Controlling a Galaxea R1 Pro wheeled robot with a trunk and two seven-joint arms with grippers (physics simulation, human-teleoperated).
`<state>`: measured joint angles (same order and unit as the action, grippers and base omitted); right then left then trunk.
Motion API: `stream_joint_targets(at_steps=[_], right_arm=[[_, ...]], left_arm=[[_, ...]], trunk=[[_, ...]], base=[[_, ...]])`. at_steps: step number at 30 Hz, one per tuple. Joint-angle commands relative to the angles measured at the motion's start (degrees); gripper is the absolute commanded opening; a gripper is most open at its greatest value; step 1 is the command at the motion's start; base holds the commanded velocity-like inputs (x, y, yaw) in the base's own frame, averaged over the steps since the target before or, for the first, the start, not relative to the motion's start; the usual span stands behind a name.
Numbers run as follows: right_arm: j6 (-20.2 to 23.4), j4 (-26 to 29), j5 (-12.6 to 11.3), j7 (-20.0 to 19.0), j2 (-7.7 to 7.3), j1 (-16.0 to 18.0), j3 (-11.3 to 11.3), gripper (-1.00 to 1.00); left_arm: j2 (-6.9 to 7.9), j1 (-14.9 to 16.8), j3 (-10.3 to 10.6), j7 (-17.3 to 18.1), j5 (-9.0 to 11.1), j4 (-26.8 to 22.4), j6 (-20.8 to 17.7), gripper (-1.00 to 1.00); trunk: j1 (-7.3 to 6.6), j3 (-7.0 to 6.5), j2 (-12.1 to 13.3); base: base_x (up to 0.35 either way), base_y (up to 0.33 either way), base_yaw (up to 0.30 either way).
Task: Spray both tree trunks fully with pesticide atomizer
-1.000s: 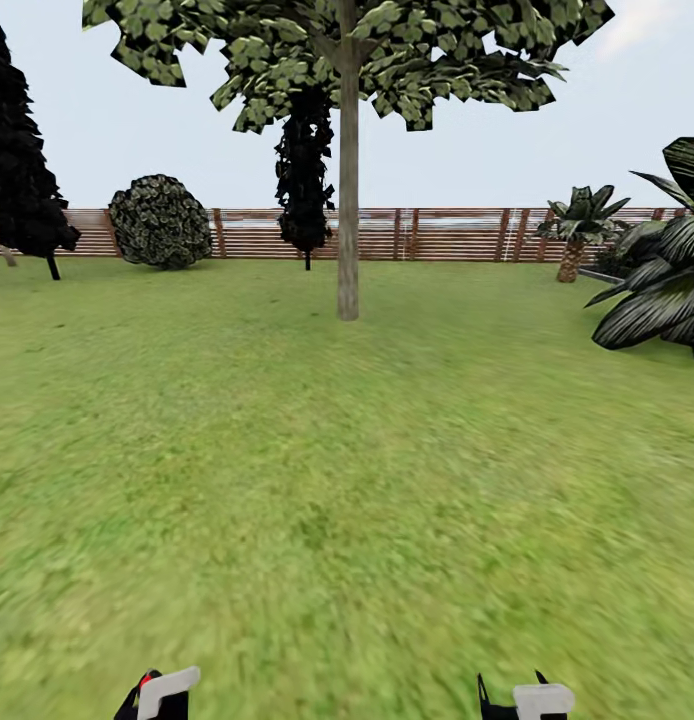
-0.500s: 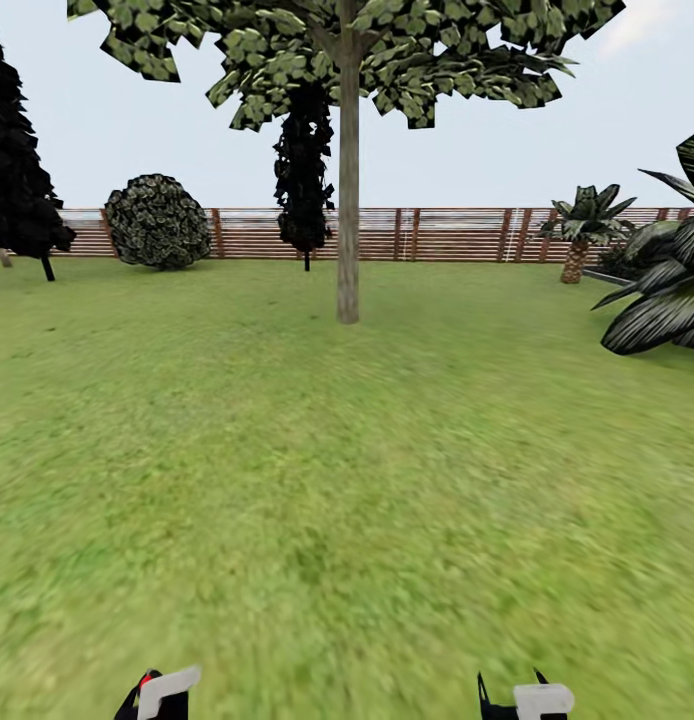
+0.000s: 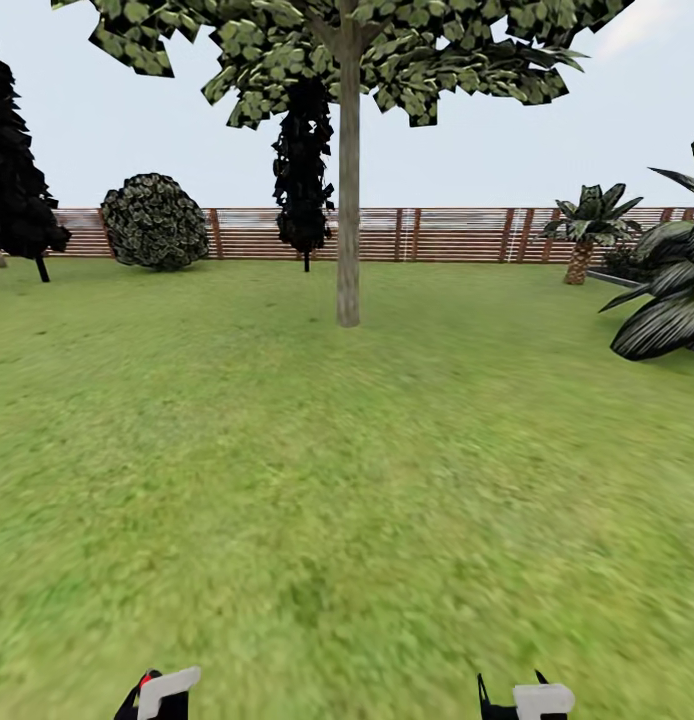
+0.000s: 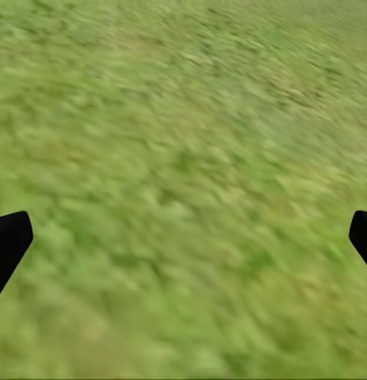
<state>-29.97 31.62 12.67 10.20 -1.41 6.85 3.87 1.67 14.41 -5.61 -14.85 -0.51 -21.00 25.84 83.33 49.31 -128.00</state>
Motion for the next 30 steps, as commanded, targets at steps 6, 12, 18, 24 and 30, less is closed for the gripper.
stream_joint_targets(at_steps=[6, 12, 18, 24, 30], right_arm=[[0.0, 0.0, 0.0, 0.0, 0.0, 0.0, 0.0, 1.0], [0.0, 0.0, 0.0, 0.0, 0.0, 0.0, 0.0, 1.0], [0.0, 0.0, 0.0, 0.0, 0.0, 0.0, 0.0, 1.0], [0.0, 0.0, 0.0, 0.0, 0.0, 0.0, 0.0, 1.0], [0.0, 0.0, 0.0, 0.0, 0.0, 0.0, 0.0, 1.0]], left_arm=[[0.0, -0.3, 0.0, 0.0, 0.0, 0.0, 0.0, -1.0], [0.0, -0.6, 0.0, 0.0, 0.1, -0.1, 0.0, -1.0], [0.0, -0.6, 0.0, 0.0, 0.0, -0.1, 0.0, -1.0], [0.0, -0.6, 0.0, 0.0, 0.0, -0.1, 0.0, -1.0], [0.0, -0.6, 0.0, 0.0, 0.0, -0.1, 0.0, -1.0]], trunk=[[0.0, 0.0, 0.0], [0.0, 0.0, 0.0], [0.0, 0.0, 0.0], [0.0, 0.0, 0.0], [0.0, 0.0, 0.0]], base=[[0.343, 0.0, 0.0], [0.343, 0.0, 0.0], [0.343, 0.0, 0.0], [0.343, 0.0, 0.0], [0.343, 0.0, 0.0]])
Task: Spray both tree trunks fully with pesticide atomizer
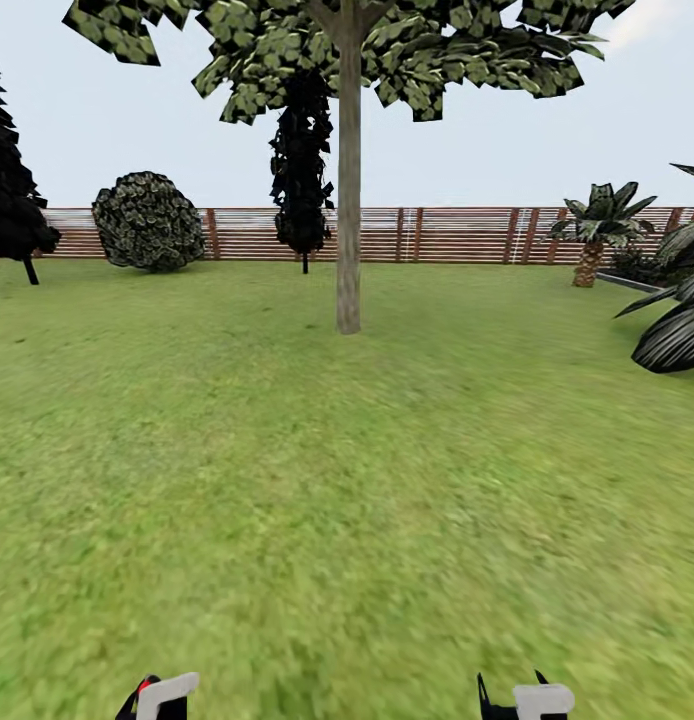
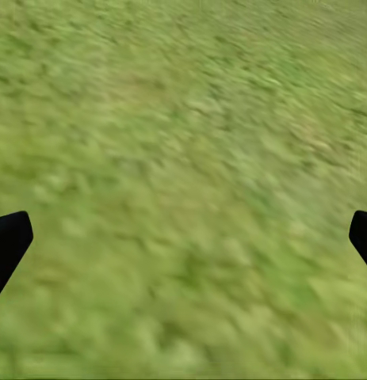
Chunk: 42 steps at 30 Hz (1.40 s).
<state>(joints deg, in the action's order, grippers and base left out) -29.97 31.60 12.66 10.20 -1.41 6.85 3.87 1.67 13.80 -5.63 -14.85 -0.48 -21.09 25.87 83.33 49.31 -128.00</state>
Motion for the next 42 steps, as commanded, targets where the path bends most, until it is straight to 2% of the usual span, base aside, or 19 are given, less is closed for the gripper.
stream_joint_targets(at_steps=[1, 42], right_arm=[[0.0, 0.0, 0.0, 0.0, 0.0, 0.0, 0.0, 1.0], [0.0, 0.0, 0.0, 0.0, 0.0, 0.0, 0.0, 1.0]], left_arm=[[0.0, 0.0, 0.0, 0.0, 0.0, 0.0, 0.0, -1.0], [0.0, 0.0, 0.0, 0.0, 0.0, 0.0, 0.0, -1.0]], trunk=[[0.0, 0.0, 0.0], [0.0, 0.0, 0.0]], base=[[0.343, 0.0, 0.0], [0.343, 0.0, 0.0]])
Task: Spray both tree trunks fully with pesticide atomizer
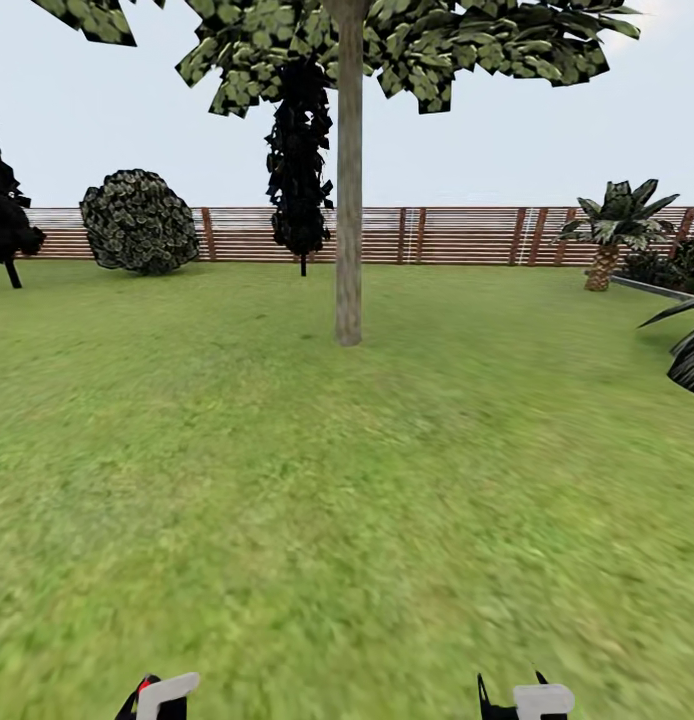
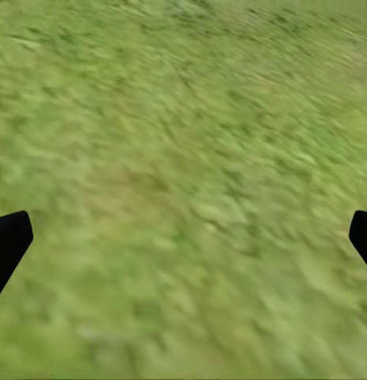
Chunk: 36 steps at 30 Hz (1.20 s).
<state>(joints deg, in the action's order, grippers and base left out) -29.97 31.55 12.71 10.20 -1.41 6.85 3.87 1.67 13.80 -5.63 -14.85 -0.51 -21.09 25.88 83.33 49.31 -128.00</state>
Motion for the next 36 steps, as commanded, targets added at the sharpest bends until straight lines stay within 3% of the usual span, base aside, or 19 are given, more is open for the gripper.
stream_joint_targets(at_steps=[1, 28, 33, 36], right_arm=[[0.0, 0.0, 0.0, 0.0, 0.0, 0.0, 0.0, 1.0], [0.0, 0.0, 0.0, 0.0, 0.0, 0.0, 0.0, 1.0], [0.1, 1.6, -0.1, -0.2, 0.41, 0.3, 0.0, 1.0], [0.0, 1.2, -0.2, -0.2, 1.39, 0.4, 0.0, 1.0]], left_arm=[[0.0, 0.0, 0.0, 0.0, 0.0, 0.0, 0.0, -1.0], [0.0, 0.0, 0.0, 0.0, 0.0, 0.0, 0.0, -1.0], [-0.45, -0.2, 0.2, 0.0, 0.0, 0.3, 0.0, -1.0], [-0.2, -0.4, 0.2, 0.0, 0.0, 0.3, 0.0, -1.0]], trunk=[[0.0, 0.0, 0.0], [0.0, 0.0, 0.0], [0.0, 0.0, 0.0], [0.0, 0.0, 0.0]], base=[[0.343, 0.0, 0.0], [0.343, 0.0, 0.0], [0.001, 0.0, 0.0], [0.122, 0.0, 0.0]])
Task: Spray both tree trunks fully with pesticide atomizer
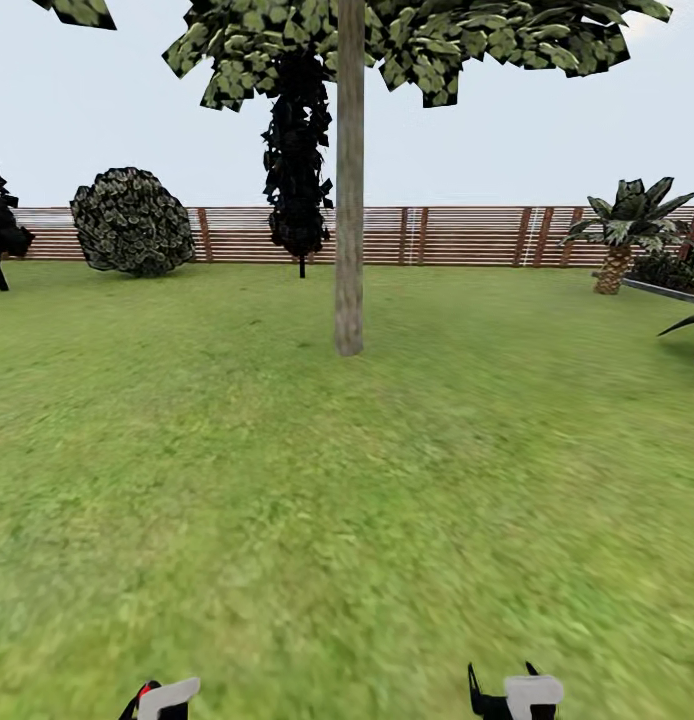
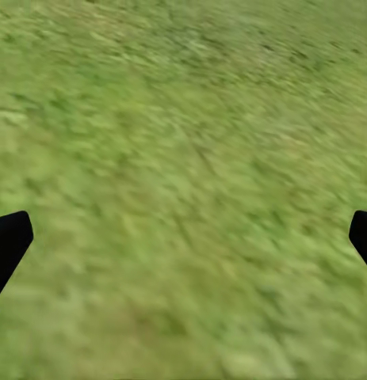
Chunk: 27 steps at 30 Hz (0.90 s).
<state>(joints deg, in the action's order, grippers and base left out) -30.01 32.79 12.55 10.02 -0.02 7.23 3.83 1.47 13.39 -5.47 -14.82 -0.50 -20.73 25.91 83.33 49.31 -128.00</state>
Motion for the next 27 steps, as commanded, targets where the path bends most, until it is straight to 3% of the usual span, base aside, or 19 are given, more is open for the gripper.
stream_joint_targets(at_steps=[1, 27], right_arm=[[-0.1, -0.3, -0.1, 0.0, 0.17, 0.0, 0.0, 1.0], [-0.2, -5.5, -0.2, 0.3, -0.14, 0.0, 0.1, 1.0]], left_arm=[[0.1, -0.1, 0.0, 0.0, 0.0, 0.0, 0.0, -1.0], [0.2, -0.2, 0.0, 0.0, 0.1, 0.0, 0.0, -1.0]], trunk=[[0.0, 0.0, 0.0], [0.0, 0.0, 0.0]], base=[[0.255, 0.0, 0.0], [0.334, 0.0, 0.0]])
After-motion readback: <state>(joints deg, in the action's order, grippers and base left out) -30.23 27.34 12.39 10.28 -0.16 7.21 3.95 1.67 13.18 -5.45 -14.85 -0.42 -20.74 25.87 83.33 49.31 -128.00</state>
